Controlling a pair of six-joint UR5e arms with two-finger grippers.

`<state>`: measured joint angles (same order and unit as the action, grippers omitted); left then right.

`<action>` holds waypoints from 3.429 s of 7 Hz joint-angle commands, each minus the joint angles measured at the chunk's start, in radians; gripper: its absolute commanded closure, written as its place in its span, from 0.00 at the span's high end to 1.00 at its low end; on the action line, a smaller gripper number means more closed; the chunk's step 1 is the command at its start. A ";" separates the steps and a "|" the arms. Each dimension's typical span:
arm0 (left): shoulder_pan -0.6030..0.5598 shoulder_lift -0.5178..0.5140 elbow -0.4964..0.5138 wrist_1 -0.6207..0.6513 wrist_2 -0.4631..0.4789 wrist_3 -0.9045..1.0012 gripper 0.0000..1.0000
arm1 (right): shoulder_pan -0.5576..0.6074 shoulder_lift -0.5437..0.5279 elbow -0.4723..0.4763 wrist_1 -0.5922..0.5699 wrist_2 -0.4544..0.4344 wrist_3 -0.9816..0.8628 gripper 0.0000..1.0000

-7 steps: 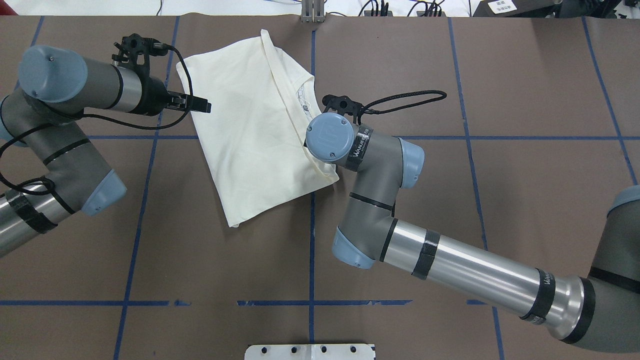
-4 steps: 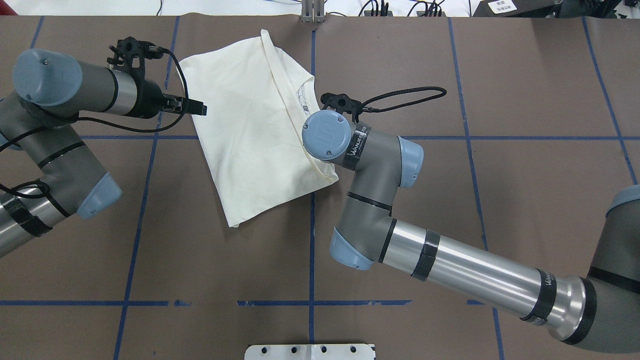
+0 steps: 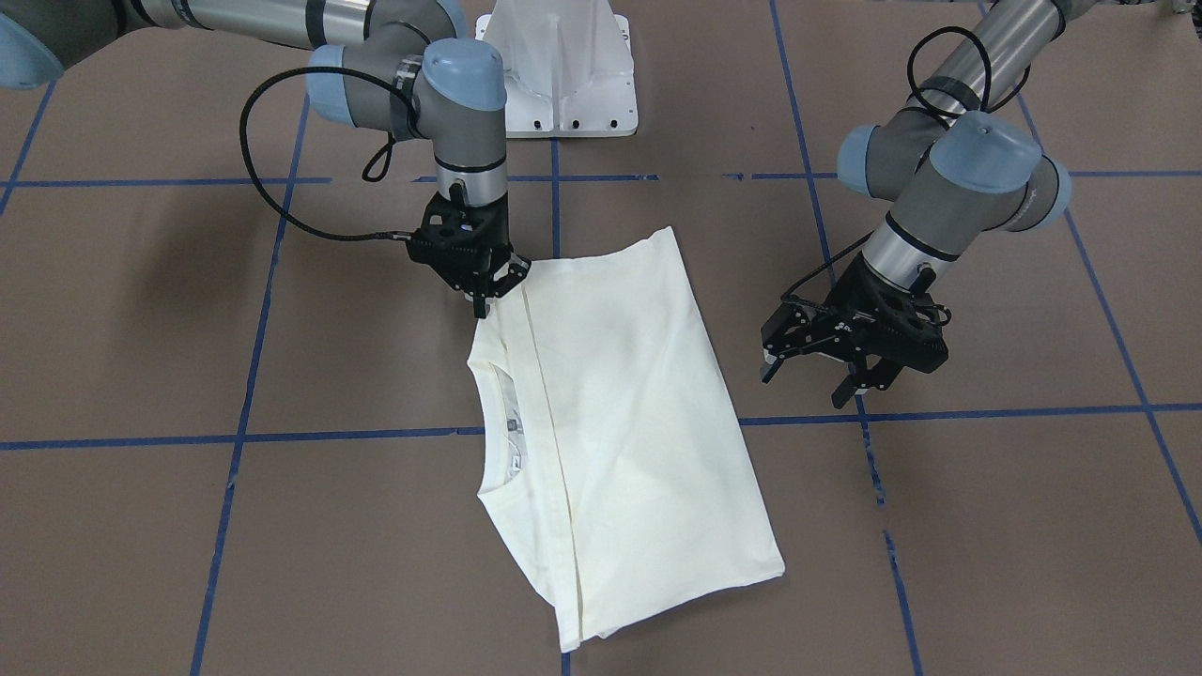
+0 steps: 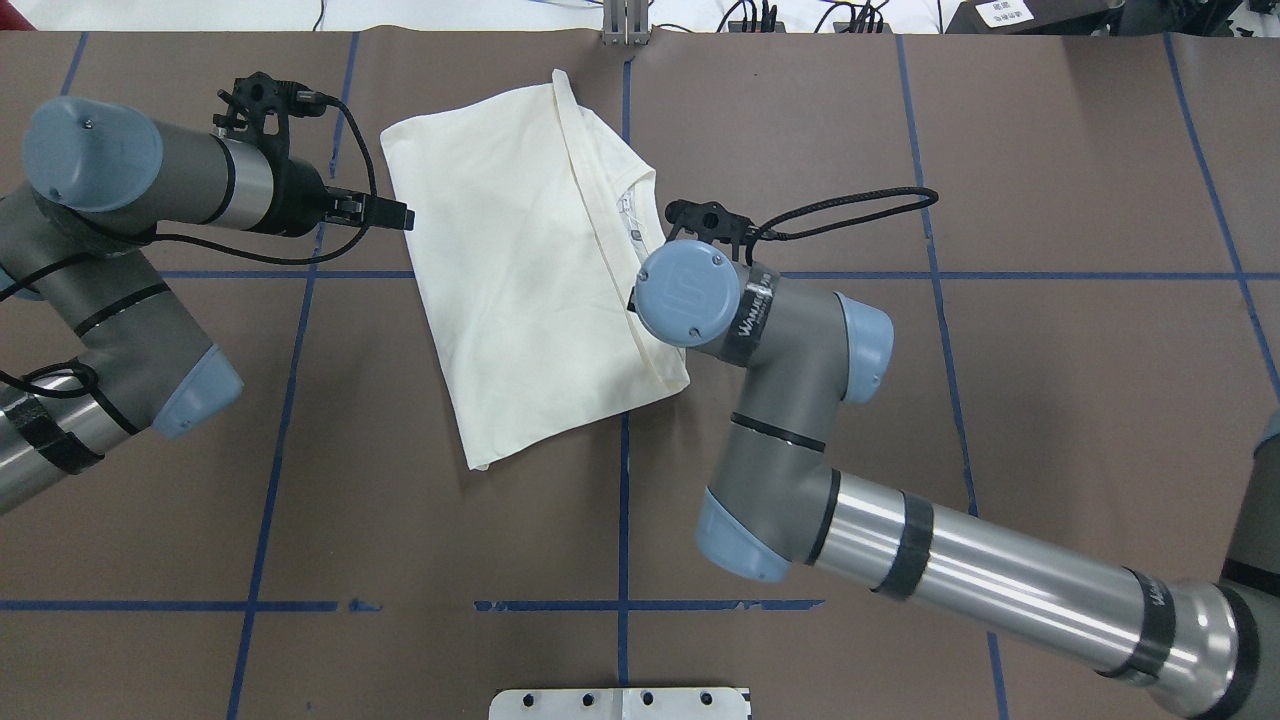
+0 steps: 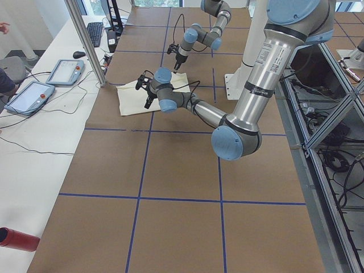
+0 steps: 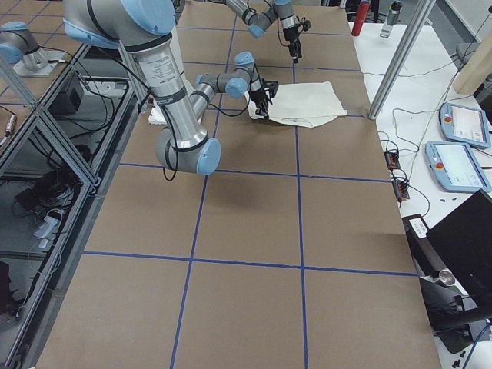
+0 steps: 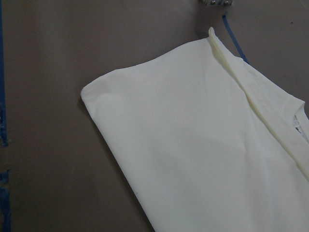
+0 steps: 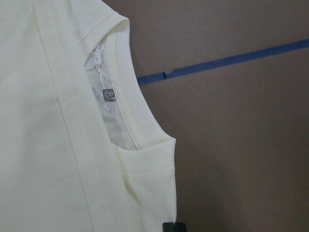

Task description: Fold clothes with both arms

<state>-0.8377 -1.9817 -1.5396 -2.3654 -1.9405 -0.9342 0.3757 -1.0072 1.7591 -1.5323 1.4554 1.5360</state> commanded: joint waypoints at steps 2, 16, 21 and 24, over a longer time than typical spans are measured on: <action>0.000 0.000 -0.001 0.000 0.000 0.000 1.00 | -0.083 -0.180 0.195 -0.020 -0.049 0.007 0.00; 0.025 0.173 -0.349 0.354 -0.005 0.083 1.00 | -0.113 -0.097 0.223 0.020 0.007 -0.460 0.96; 0.025 0.173 -0.349 0.353 -0.005 0.078 1.00 | -0.152 -0.082 0.207 0.004 -0.055 -0.701 0.99; 0.026 0.173 -0.347 0.351 -0.008 0.074 1.00 | -0.239 -0.100 0.188 0.003 -0.160 -0.833 0.93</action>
<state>-0.8120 -1.8086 -1.8870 -2.0135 -1.9468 -0.8590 0.1689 -1.1011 1.9560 -1.5281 1.3355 0.7372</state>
